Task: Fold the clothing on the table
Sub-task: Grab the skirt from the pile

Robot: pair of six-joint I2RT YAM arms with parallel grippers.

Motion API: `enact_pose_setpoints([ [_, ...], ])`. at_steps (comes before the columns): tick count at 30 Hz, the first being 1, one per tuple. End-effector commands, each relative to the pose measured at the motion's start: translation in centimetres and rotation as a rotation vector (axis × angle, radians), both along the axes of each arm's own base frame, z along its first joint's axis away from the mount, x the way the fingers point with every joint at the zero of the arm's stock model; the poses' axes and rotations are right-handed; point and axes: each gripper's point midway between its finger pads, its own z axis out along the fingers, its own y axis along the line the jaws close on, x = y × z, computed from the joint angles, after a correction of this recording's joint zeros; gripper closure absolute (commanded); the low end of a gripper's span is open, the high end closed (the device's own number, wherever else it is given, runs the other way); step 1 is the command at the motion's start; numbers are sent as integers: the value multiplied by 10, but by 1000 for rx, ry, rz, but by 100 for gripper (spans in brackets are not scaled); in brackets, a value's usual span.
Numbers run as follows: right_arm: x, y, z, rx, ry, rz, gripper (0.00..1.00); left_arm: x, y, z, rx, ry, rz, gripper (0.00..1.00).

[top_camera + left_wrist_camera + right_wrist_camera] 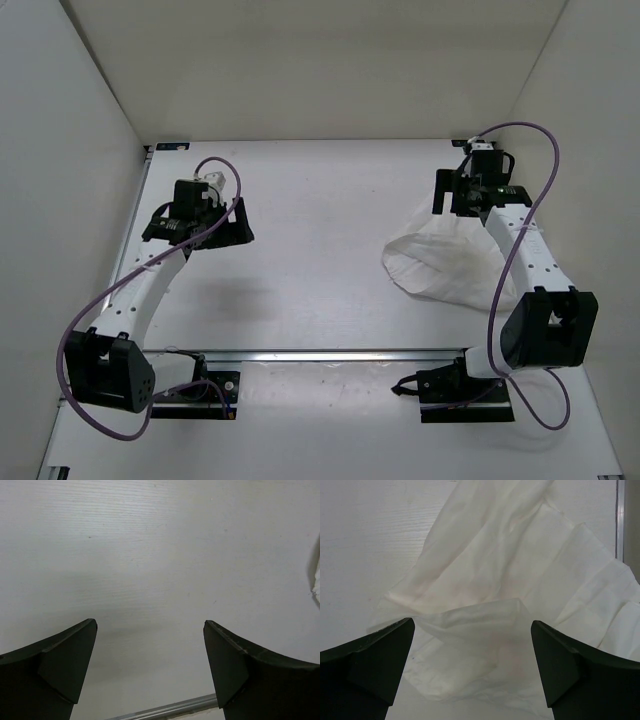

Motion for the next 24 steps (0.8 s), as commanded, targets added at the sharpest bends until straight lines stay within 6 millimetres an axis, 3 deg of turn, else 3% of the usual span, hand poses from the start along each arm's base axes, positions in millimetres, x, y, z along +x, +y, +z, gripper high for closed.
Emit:
enact_pose_setpoints([
  [1, 11, -1, 15, 31, -70, -19, 1, 11, 12, 18, 52, -56, 38, 1],
  [3, 10, -24, 11, 54, -65, -89, 0, 20, 19, 18, 78, -74, 55, 1],
  [7, -2, -37, -7, 88, 5, -168, 1, 30, 18, 16, 119, -68, 33, 1],
  [12, -38, -64, -47, 21, 156, -284, 1, 46, 11, 17, 71, -105, 11, 1],
  [17, -60, -78, -66, 72, 206, -371, 1, 44, 6, 6, 70, -82, -11, 1],
  [24, -81, -57, -101, 144, 264, -346, 2, 49, 7, 0, 47, -67, -12, 1],
])
